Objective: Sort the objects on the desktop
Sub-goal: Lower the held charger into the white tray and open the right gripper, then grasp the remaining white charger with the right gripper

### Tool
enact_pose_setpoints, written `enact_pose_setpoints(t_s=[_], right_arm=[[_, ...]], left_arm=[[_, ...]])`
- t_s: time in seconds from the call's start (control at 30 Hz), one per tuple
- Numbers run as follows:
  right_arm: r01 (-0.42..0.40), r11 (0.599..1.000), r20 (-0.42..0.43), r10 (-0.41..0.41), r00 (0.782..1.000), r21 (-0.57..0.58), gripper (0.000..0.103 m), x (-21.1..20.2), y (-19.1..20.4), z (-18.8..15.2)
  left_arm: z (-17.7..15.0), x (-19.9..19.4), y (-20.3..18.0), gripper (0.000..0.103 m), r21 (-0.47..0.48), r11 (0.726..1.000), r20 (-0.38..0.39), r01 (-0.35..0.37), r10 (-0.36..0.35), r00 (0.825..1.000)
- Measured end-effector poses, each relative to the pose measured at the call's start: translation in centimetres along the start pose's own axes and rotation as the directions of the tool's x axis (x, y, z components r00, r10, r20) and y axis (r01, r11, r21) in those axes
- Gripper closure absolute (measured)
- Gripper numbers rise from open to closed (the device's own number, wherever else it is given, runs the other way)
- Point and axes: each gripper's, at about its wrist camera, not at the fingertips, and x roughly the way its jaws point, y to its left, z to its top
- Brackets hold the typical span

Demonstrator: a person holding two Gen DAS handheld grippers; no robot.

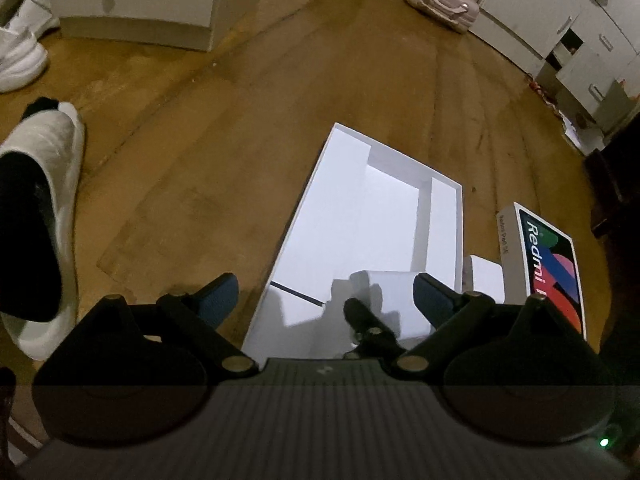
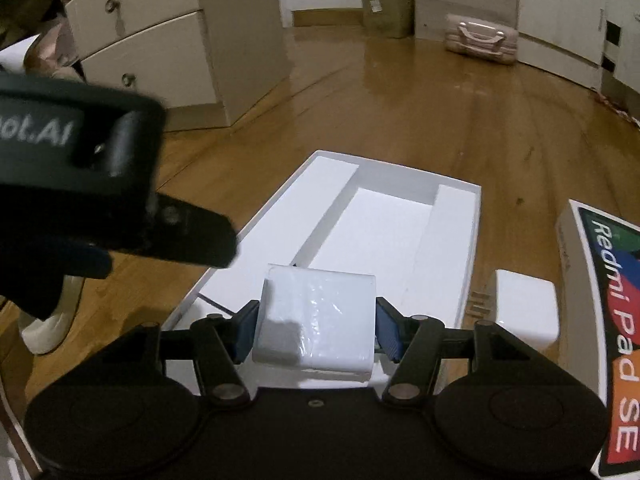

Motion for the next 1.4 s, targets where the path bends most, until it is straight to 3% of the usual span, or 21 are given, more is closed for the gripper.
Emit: enact_pose_setpoints(t_s=[0.13, 0.23, 0.3, 0.37, 0.47, 0.67, 0.83, 0.93, 1.07, 1.27, 1.4], right_arm=[[0.027, 1.000, -0.025, -0.027, 0.999, -0.006, 0.037, 0.1, -0.1, 0.4], [0.019, 0.999, 0.019, -0.019, 1.000, 0.027, 0.032, -1.6, -1.2, 1.1], [0.067, 0.998, 0.039, -0.066, 0.997, -0.008, 0.024, -3.0, -2.4, 1.5], [0.120, 0.992, 0.047, -0.119, 0.992, -0.029, 0.024, -4.2, -3.8, 1.7], [0.184, 0.981, -0.008, -0.184, 0.983, 0.058, 0.024, -4.9, -7.8, 1.8], [0.019, 0.957, -0.084, 0.005, 0.996, 0.291, 0.026, -5.6, -14.8, 1.5], [0.030, 0.973, -0.138, 0.002, 0.990, 0.228, 0.026, -5.7, -16.4, 1.9], [0.056, 0.985, -0.170, -0.028, 0.985, 0.162, 0.027, -4.9, -16.4, 2.1], [0.064, 0.980, -0.174, -0.032, 0.984, 0.186, 0.027, -4.2, -17.7, 2.1], [0.032, 0.982, -0.163, -0.001, 0.987, 0.186, 0.027, -2.9, -17.8, 3.2], [0.056, 0.993, -0.210, -0.033, 0.977, 0.106, 0.027, -1.5, -16.6, 3.9]], left_arm=[[0.2, 0.6, -0.4, 0.008, 0.012, 1.000, -0.014, 0.010, -0.009, 1.000], [0.1, 0.6, -0.4, 0.008, -0.027, 0.998, -0.015, 0.056, -0.057, 0.998], [-0.1, 0.8, -0.5, 0.008, -0.046, 0.994, -0.021, 0.100, -0.101, 0.995], [-0.4, 1.2, -1.3, 0.008, -0.028, 0.993, -0.040, 0.119, -0.120, 0.992], [-0.8, 1.7, -2.7, 0.008, 0.011, 0.991, -0.070, 0.135, -0.134, 0.989], [-1.1, 2.7, -5.7, 0.008, 0.054, 0.985, -0.085, 0.162, -0.157, 0.984], [-1.9, 4.2, -7.9, 0.008, 0.037, 0.975, -0.123, 0.218, -0.212, 0.970], [-2.6, 4.9, -8.9, 0.008, 0.065, 0.980, -0.148, 0.187, -0.176, 0.973], [-2.9, 5.2, -9.9, 0.008, 0.110, 0.980, -0.149, 0.163, -0.146, 0.978], [-2.5, 4.9, -9.3, 0.008, 0.106, 0.994, -0.068, 0.038, -0.031, 0.997], [-2.0, 4.9, -8.1, 0.008, 0.055, 0.996, -0.076, 0.066, -0.062, 0.995]])
